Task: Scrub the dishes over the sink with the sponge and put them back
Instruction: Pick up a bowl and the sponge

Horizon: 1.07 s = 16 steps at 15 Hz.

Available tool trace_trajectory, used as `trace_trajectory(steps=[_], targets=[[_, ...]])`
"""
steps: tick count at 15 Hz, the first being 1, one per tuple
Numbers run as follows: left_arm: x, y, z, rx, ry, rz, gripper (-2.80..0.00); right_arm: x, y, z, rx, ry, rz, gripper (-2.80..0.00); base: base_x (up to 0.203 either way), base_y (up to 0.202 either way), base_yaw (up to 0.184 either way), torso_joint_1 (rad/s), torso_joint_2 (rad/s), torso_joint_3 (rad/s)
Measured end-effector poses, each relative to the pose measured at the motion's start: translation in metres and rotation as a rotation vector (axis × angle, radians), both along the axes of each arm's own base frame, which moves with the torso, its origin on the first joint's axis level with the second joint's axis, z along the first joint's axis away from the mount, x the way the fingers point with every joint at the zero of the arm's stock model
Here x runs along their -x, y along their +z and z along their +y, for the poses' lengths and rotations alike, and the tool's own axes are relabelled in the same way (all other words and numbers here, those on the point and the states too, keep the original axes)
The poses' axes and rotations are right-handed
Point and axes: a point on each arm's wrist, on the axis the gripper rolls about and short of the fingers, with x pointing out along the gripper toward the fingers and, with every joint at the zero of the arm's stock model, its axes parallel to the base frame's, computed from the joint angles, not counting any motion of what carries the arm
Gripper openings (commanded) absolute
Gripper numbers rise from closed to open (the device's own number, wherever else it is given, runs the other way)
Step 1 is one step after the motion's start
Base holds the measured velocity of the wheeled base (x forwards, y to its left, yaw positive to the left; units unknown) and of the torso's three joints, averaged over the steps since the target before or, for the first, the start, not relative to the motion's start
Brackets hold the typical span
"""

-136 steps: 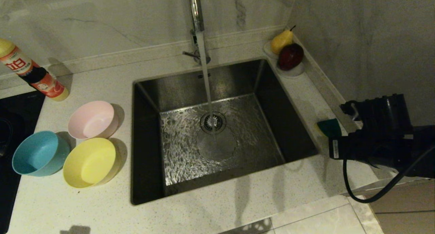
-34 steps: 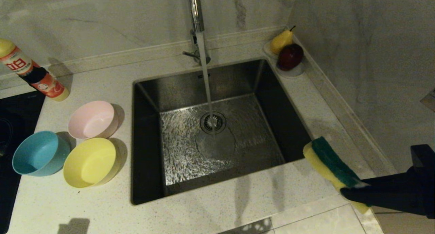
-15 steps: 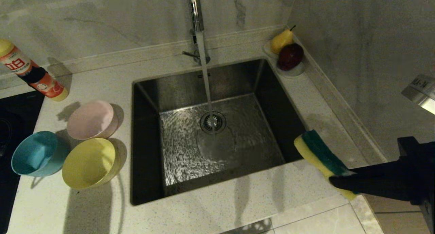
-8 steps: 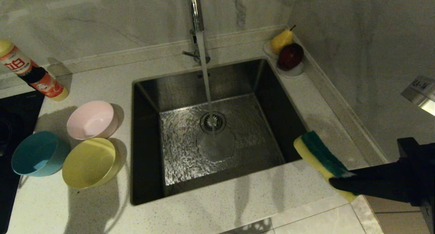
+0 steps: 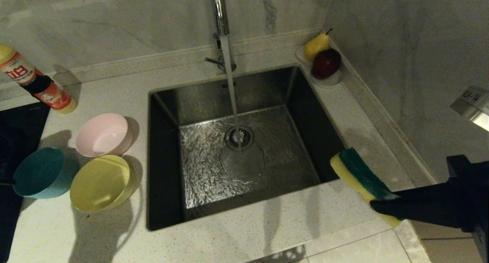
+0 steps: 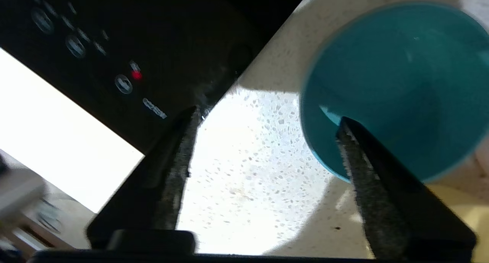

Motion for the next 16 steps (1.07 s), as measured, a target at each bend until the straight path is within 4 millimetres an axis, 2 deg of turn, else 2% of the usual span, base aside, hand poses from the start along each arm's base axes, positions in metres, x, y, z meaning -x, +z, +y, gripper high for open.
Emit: trace_trajectory(steps=[4, 11, 16], targets=[[-0.007, -0.014, 0.007, 0.089, 0.021, 0.012, 0.00, 0.001, 0.001, -0.001, -0.002, 0.000, -0.004, -2.80, 0.000, 0.000, 0.000, 0.000, 0.00, 0.000], [-0.017, -0.042, 0.016, 0.136, 0.044, 0.026, 0.00, 0.002, 0.002, -0.002, -0.006, -0.001, -0.008, -2.80, 0.000, 0.000, 0.000, 0.000, 0.00, 0.000], [-0.020, -0.051, 0.018, 0.176, 0.037, 0.039, 0.00, 0.003, 0.003, -0.003, -0.010, -0.002, -0.014, -2.80, 0.000, 0.000, 0.000, 0.000, 0.00, 0.000]])
